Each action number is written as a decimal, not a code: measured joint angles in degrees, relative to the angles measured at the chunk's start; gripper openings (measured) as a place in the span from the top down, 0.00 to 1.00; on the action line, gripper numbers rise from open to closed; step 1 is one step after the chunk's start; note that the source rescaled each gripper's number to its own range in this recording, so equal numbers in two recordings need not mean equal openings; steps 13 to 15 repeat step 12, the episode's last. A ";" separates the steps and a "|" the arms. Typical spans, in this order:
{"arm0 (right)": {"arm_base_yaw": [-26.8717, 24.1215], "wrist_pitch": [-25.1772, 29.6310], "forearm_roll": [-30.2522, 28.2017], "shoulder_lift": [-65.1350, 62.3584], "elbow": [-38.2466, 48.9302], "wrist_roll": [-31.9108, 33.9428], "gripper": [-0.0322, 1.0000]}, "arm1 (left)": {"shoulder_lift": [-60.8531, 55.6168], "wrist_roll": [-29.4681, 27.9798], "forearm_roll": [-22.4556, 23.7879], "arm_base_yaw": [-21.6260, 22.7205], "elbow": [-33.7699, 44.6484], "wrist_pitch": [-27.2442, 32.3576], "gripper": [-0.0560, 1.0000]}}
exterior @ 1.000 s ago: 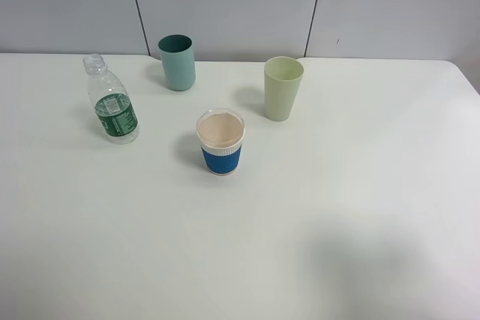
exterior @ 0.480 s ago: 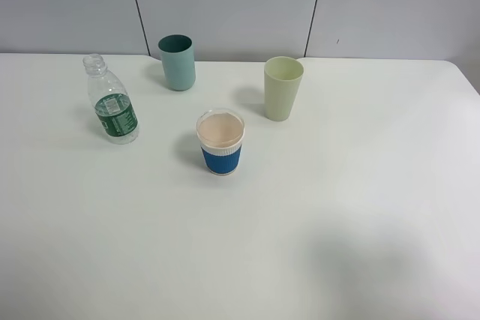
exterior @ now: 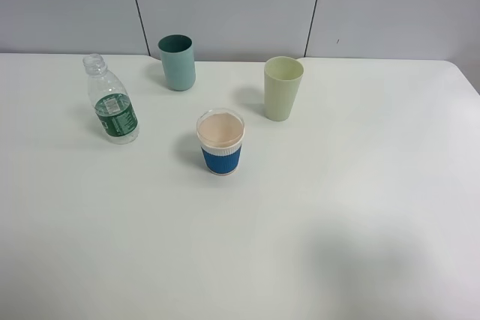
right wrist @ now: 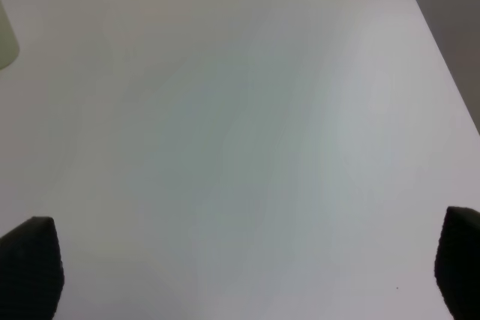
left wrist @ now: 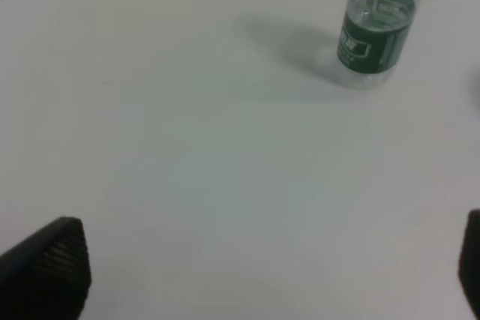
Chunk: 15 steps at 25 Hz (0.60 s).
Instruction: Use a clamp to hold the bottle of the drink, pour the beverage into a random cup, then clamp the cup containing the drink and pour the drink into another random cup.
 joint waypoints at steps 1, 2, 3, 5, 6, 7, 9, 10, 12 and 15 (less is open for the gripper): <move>0.00 0.00 0.00 0.00 0.00 0.00 0.01 | 0.00 0.00 0.00 0.00 0.00 0.00 0.00; 0.00 0.00 0.00 0.00 0.00 0.00 0.01 | 0.00 0.00 0.00 0.00 0.00 0.00 0.00; 0.00 0.00 0.00 0.00 0.00 0.00 0.01 | 0.00 0.00 0.00 0.00 0.00 0.00 0.00; 0.00 0.00 0.00 0.00 0.00 0.00 0.01 | 0.00 0.00 0.00 0.00 0.00 0.00 0.00; 0.00 0.00 0.00 0.00 0.00 0.00 0.01 | 0.00 0.00 0.00 0.00 0.00 0.00 0.00; 0.00 0.00 0.00 0.00 0.00 0.00 0.01 | 0.00 0.00 0.00 0.00 0.00 0.00 0.00; 0.00 0.00 0.00 0.00 0.00 0.00 0.01 | 0.00 0.00 0.00 0.00 0.00 -0.05 0.00; 0.00 0.00 0.00 0.00 0.00 0.00 0.01 | 0.00 0.00 0.00 0.00 0.00 0.00 0.00; 0.00 0.00 0.00 0.00 0.00 0.00 0.01 | 0.00 0.00 0.00 0.00 0.00 0.00 0.00; 0.00 0.00 0.00 0.00 0.00 0.00 0.01 | 0.00 0.00 0.00 0.00 0.00 0.00 0.00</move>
